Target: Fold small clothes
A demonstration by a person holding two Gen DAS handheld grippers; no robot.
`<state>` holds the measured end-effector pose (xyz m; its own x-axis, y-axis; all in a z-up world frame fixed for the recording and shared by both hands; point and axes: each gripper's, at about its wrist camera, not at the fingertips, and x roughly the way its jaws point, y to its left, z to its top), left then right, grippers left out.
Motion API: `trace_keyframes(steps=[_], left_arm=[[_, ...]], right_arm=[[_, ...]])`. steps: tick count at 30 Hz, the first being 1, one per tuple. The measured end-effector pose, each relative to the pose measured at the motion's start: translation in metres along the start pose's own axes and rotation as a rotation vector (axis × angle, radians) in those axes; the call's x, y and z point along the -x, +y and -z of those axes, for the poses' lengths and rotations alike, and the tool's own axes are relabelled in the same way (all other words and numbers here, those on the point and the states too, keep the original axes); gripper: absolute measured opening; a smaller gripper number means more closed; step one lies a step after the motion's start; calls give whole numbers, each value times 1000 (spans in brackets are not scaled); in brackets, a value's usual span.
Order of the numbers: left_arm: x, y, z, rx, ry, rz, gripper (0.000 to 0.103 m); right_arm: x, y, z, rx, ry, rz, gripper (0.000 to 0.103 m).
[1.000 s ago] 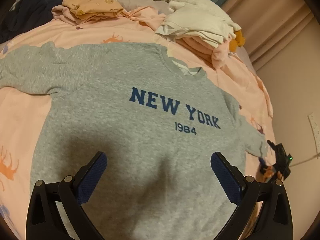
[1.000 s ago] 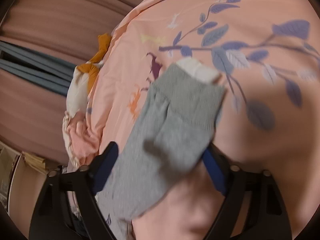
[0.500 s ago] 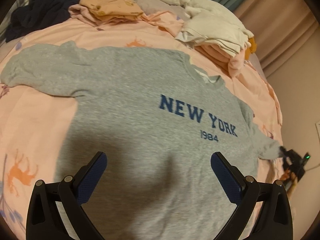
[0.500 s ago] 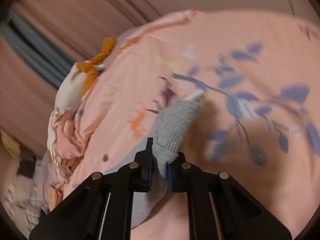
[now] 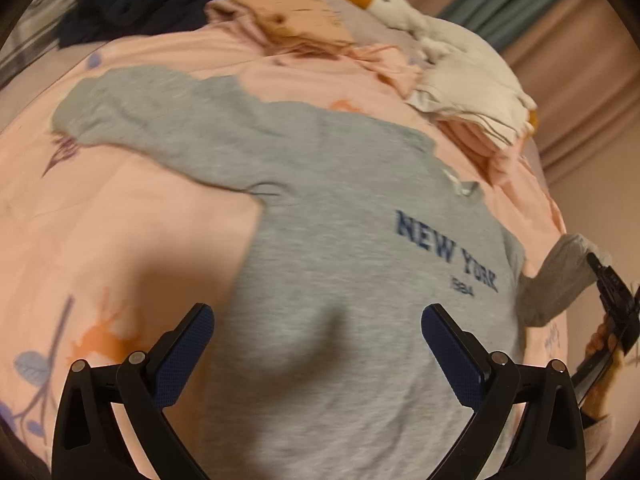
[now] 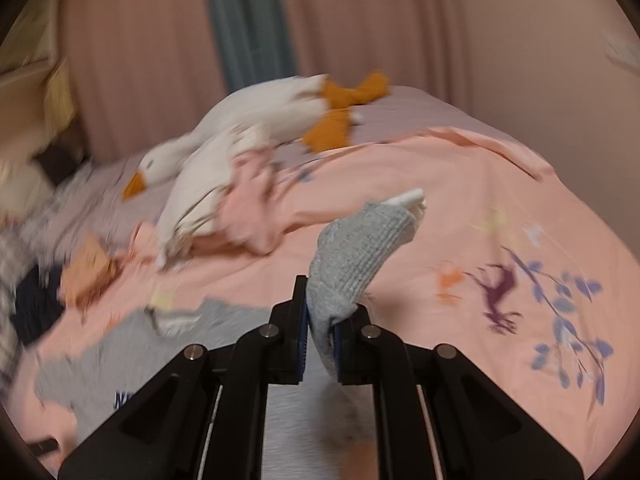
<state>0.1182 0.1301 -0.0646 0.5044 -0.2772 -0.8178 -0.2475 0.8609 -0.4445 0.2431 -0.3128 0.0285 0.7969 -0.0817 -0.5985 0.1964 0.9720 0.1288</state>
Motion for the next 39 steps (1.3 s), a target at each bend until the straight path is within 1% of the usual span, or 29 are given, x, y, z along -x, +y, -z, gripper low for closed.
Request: trace_keyframes(steps=[7,8,10,13,15,17,18,19,20,21,22,23,24,25,27,28,29,30,31,32,33,34,35,36,38,39], left_arm=[[15,38,-3,68,-30,-16,103],[16,41,-3,74,-33,-15,103],[18,50,-5,89,-39,-22,103],[19,60,-5,106,-43,-30,103],[19,63,-5,113,-37,-27,103],[21,64,-5,107,-40,-28,103],[21,65,-5,104,-41,-33,103],[20,65,-5,103,-42,-38,103],[21,66,-5,105,-42,-40,103],[20,66,-5,110,-39,-41,103],[19,67,-5,112,-37,-39,103],[20,67,-5,113,-37,-37,103],[20,67,-5,111,-39,-34,103],[21,67,-5,108,-41,-34,103],[24,68,-5,104,-49,-33,103],[24,70,-6,105,-52,-31,103],[25,71,-6,109,-53,-29,103],[25,72,-7,113,-54,-28,103],[25,73,-7,118,-55,-27,103],[26,74,-8,120,-56,-28,103],[26,74,-8,120,-56,-31,103],[26,74,-9,119,-55,-35,103],[27,74,-9,119,-55,-37,103],[27,73,-9,120,-56,-38,103],[28,74,-9,120,-57,-40,103],[28,73,-9,121,-57,-44,103]], right_arm=[[-31,104,35,283,53,-1,11],[-40,121,46,343,71,4,11],[-46,142,61,421,85,19,11],[-52,177,88,557,94,10,11],[-59,193,103,650,104,42,11],[-69,198,119,730,126,85,12],[-71,201,124,753,144,87,11],[-73,201,127,766,166,82,13],[-74,200,131,779,196,71,23],[-73,200,134,795,207,60,42],[-69,202,138,808,203,56,54],[-62,201,139,829,192,44,72],[-55,199,139,835,173,23,73],[-49,197,138,833,165,-2,73],[-36,185,129,768,186,-72,73],[-29,172,119,697,210,-131,72],[-24,162,113,636,219,-177,71],[-17,147,103,545,216,-229,71],[-14,135,99,476,213,-251,71],[-14,115,89,369,221,-264,67],[-15,103,86,298,229,-261,54],[-20,91,82,235,240,-252,47],[-28,77,78,160,255,-227,36],[-39,64,77,90,271,-196,34],[-59,47,80,2,313,-163,32],[-67,42,83,-6,328,-136,29]])
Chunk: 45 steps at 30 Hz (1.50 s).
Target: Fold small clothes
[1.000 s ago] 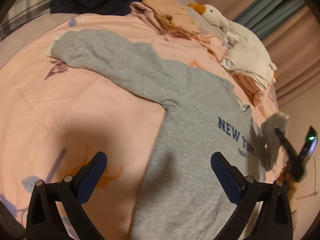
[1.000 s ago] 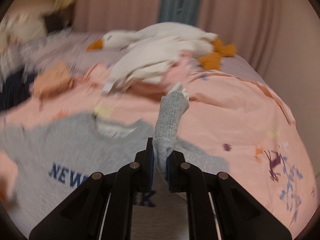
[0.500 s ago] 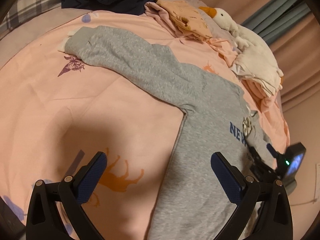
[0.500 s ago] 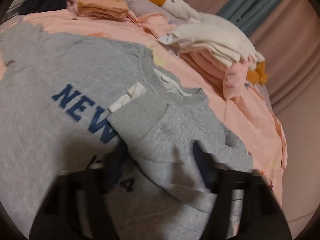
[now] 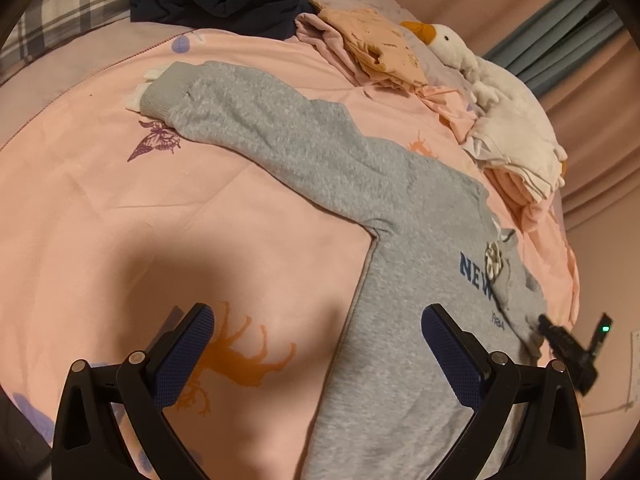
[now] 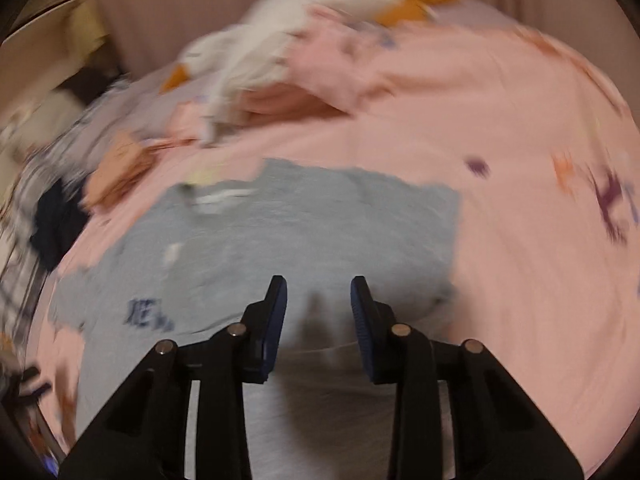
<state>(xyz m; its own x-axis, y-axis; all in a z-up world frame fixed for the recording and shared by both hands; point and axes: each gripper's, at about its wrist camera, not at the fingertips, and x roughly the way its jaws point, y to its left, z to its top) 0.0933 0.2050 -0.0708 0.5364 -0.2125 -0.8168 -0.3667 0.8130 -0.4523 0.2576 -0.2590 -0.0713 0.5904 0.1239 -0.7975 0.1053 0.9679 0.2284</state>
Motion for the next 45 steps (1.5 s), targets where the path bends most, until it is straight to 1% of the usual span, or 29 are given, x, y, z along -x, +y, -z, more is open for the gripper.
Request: trace_keyframes(steps=[1,2,3,4,5,6,8,9,11,12,13,15,16,18,19,21,22,23,25,27,29,31,32,34,37,39,42,44,45], left_arm=[[0,0,-1,1,1,-5,103],[0,0,-2,0,0,-9,103],[0,0,-3,-4,-3,-18,103],[-1,1,-4,-6,-5,-24,103],[-1,1,-6,-5,-7,-27,103],[-3,2,-8,-1,-7,-28,103],[-6,4,-12,16,-6,-10,103],[-7,7,-14,31,-8,4,103],[-8,15,-21,84,-13,54,103],[-6,21,-25,119,-23,88,103],[-5,25,-27,144,-31,115,103],[-1,36,-35,210,-51,168,103],[2,43,-40,242,-66,211,103],[5,51,-47,281,-91,255,103],[5,57,-52,302,-101,279,103],[2,66,-59,345,-99,329,103],[-2,73,-64,374,-86,368,103],[-6,78,-67,403,-77,393,103],[-14,86,-71,442,-61,413,103],[-21,92,-74,470,-65,415,103],[-30,98,-77,497,-69,428,103],[-41,104,-82,536,-74,428,103],[-46,107,-86,550,-88,429,103],[-52,115,-93,586,-120,396,103],[-52,123,-101,629,-184,410,103],[-51,126,-107,639,-210,396,103],[-51,128,-117,628,-238,345,103],[-48,125,-121,605,-261,278,97],[-48,122,-124,584,-263,239,86]], right_arm=[[-8,-4,1,12,15,56,25],[-18,-5,3,60,34,183,19],[-23,-8,5,91,39,262,17],[-29,-12,5,118,45,341,19],[-33,-20,5,112,55,369,27],[-34,-29,5,68,60,333,29],[-30,-38,4,4,41,291,30],[-28,-38,3,0,24,302,30],[-25,-36,2,8,5,371,32],[-21,-34,1,2,-8,364,32],[-14,-34,1,-3,-32,331,32],[0,-23,2,8,-90,226,32],[5,-18,4,17,-103,182,32],[4,-6,11,37,-83,97,30],[1,-6,11,45,-64,84,30],[-16,-1,17,74,-12,125,30],[-19,-4,21,77,4,148,30],[-28,-6,25,66,24,174,30],[-29,-18,26,31,13,166,30],[-20,-18,26,8,-16,161,31],[-6,-12,27,28,-62,145,35],[9,-9,28,43,-93,124,34],[17,-7,29,49,-113,109,34],[31,-4,30,60,-145,81,34],[48,-3,34,70,-173,43,35],[54,-1,36,79,-185,31,35],[61,1,40,83,-193,23,35],[61,2,41,76,-190,17,35],[60,3,42,75,-188,20,35]])
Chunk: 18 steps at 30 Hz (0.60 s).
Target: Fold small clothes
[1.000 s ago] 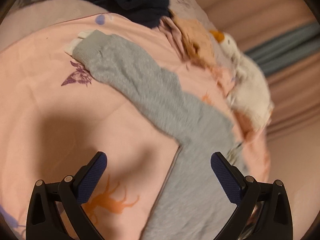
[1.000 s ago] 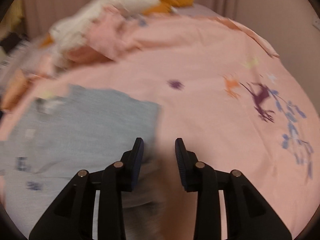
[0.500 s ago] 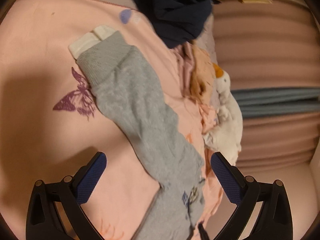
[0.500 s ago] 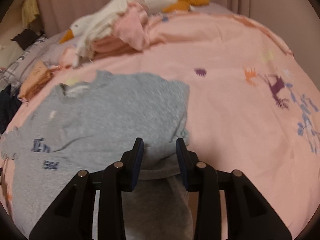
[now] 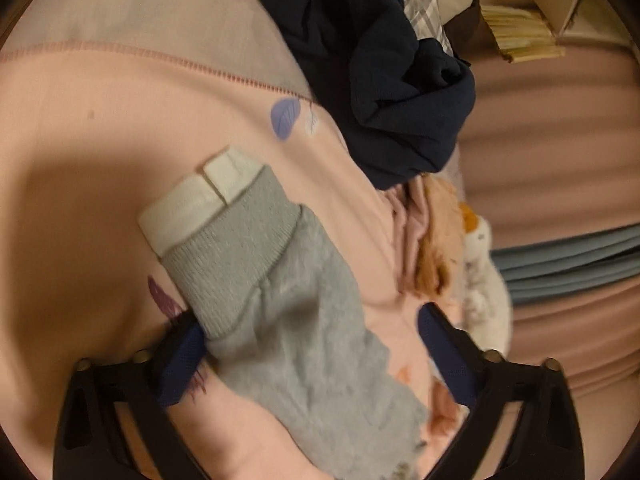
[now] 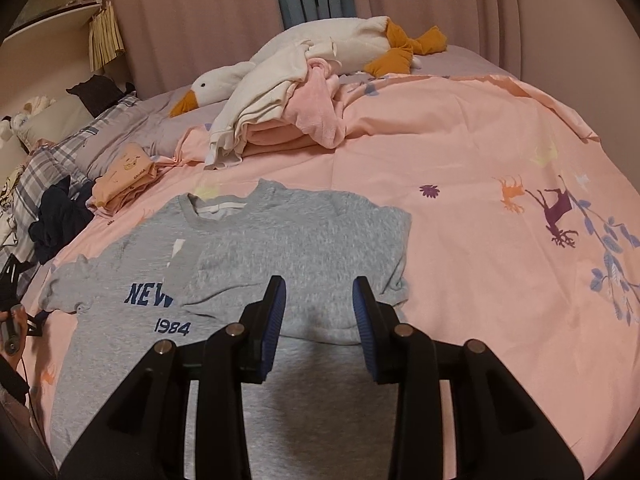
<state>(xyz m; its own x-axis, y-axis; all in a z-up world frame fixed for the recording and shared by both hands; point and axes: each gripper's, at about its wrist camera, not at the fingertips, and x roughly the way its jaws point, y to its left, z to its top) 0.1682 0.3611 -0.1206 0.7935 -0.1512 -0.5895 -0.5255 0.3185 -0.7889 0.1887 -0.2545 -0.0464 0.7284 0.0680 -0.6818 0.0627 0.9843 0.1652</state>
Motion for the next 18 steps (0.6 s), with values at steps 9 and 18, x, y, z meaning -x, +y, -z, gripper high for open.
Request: trace_keyframes(steps=[9,18], left_arm=[[10,-79,23,-456,-84,-263,13],[5,-214,175,-1095,-97,-176,13]], right_arm=[[-2,4,10,4,25,8,35],[9,2,26,-7,18,9,39]])
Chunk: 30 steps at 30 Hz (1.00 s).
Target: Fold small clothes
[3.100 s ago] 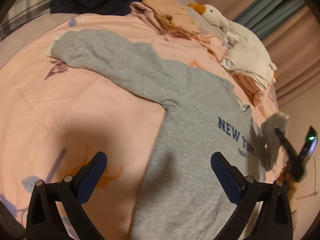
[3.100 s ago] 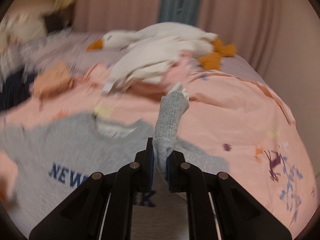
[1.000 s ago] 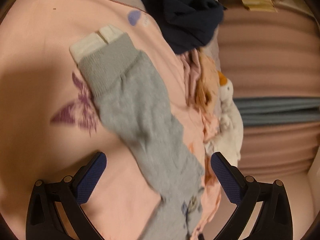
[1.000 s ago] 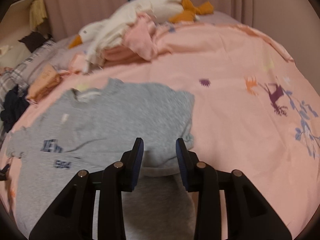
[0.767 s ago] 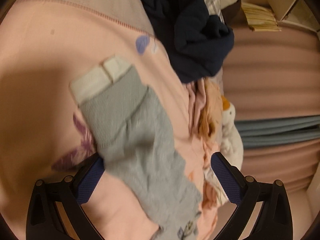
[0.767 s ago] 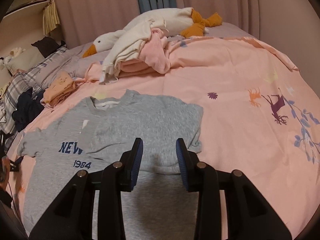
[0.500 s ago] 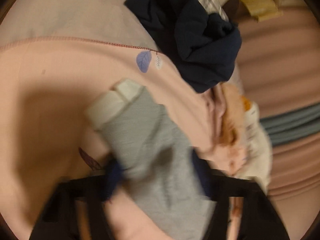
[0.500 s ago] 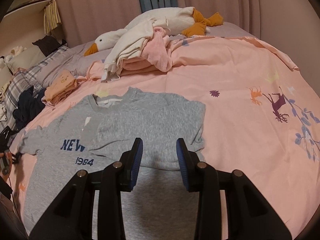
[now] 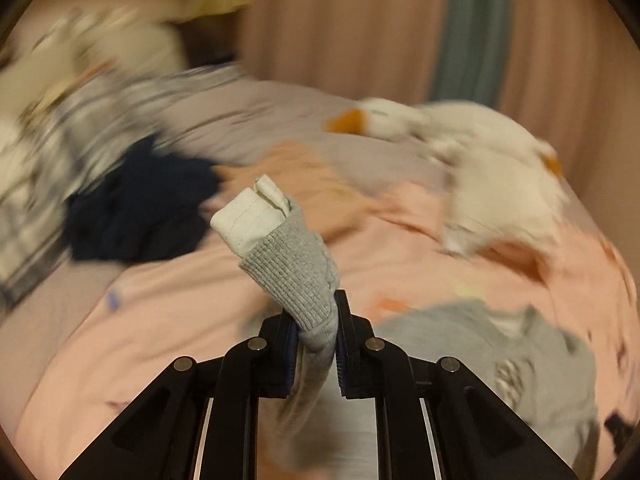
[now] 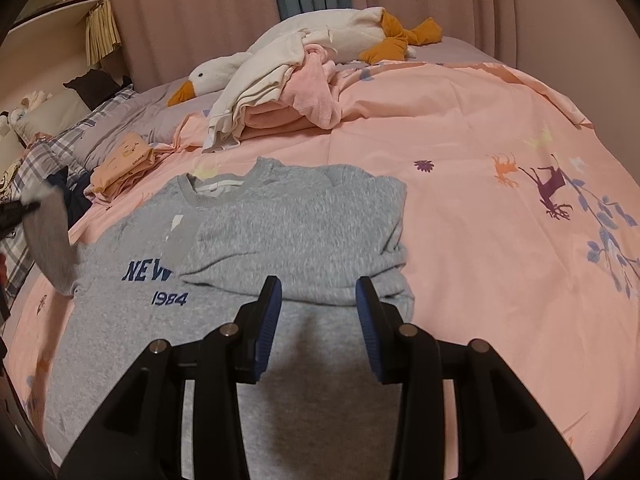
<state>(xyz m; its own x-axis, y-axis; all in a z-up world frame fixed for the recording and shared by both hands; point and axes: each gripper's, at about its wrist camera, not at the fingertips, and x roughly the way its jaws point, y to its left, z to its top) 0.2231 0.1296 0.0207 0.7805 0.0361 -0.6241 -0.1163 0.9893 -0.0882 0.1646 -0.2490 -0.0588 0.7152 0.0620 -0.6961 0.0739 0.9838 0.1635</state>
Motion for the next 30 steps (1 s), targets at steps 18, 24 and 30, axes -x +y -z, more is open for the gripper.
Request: trace_keyframes(steps=[18,24,30], left_arm=[[-60,-147,77,-292,304,261,62],[-36,-127,71,-264,258,263,62],[-23,-73,66,-180,196,201,62]], right_arm=[[6,-25,25,-28,42,-14,43],[2,-22,24,-62,62,-73,45],[-11,18,9,-8,84,-186,45]])
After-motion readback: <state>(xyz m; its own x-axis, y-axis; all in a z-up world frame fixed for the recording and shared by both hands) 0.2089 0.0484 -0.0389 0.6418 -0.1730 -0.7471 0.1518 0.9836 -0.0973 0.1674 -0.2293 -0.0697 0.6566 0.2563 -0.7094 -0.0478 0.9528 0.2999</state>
